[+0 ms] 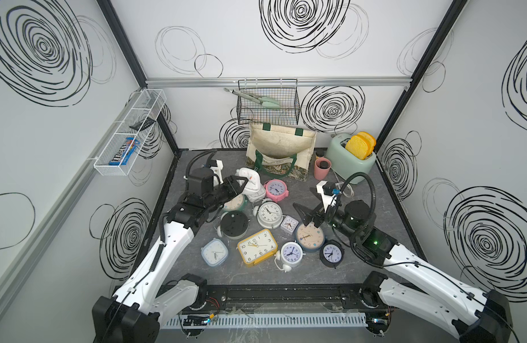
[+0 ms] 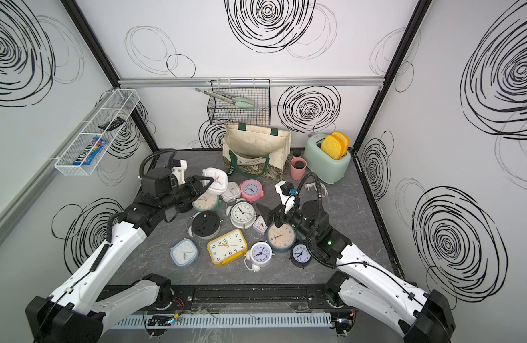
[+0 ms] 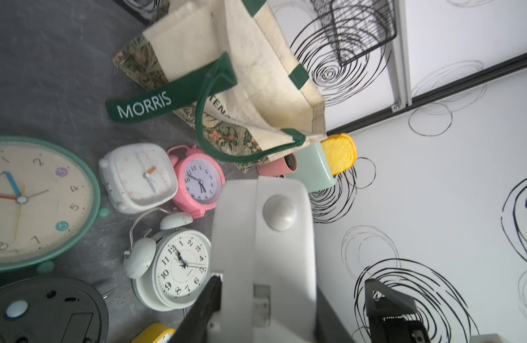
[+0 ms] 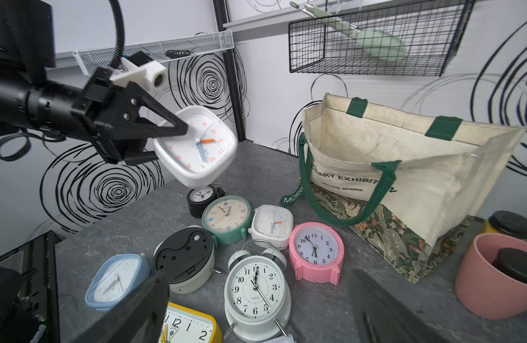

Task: Put the alarm clock into the canvas bag
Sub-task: Pick up the alarm from the center of the board, then place the alarm at the canvas bag.

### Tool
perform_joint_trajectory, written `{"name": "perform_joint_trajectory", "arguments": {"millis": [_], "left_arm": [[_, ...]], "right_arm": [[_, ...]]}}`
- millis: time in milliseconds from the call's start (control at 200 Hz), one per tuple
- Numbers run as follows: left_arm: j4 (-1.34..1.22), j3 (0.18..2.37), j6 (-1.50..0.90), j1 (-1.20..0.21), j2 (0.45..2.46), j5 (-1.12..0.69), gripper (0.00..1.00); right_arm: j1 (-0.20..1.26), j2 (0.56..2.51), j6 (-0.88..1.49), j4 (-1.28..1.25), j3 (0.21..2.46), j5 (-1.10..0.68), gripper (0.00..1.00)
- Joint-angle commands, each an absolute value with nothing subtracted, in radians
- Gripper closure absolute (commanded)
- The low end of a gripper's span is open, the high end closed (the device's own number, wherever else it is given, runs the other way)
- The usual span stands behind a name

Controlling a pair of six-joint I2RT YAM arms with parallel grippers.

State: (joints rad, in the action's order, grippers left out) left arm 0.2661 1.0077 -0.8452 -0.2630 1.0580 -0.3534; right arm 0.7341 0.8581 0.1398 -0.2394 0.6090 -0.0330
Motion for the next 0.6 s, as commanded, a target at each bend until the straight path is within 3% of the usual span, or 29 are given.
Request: {"name": "perform_joint_trajectory", "arguments": {"millis": [0, 235, 595], "left_arm": [[0.196, 1.146, -0.756, -0.306, 1.078, -0.243, 0.87], [0.135, 1.363, -0.733, -0.396, 1.330, -0.154, 0.86], [0.050, 1.715, -0.623, -0.483, 1.780, -0.086, 0.86]], "right_arm": [[0.684, 0.874, 0.227, -0.219, 0.656, 0.001, 0.03], [0.539, 0.943, 0.370, -0.146, 0.702, -0.008, 0.03], [0.487, 1.008, 0.353, -0.077, 0.788, -0.023, 0.03]]}}
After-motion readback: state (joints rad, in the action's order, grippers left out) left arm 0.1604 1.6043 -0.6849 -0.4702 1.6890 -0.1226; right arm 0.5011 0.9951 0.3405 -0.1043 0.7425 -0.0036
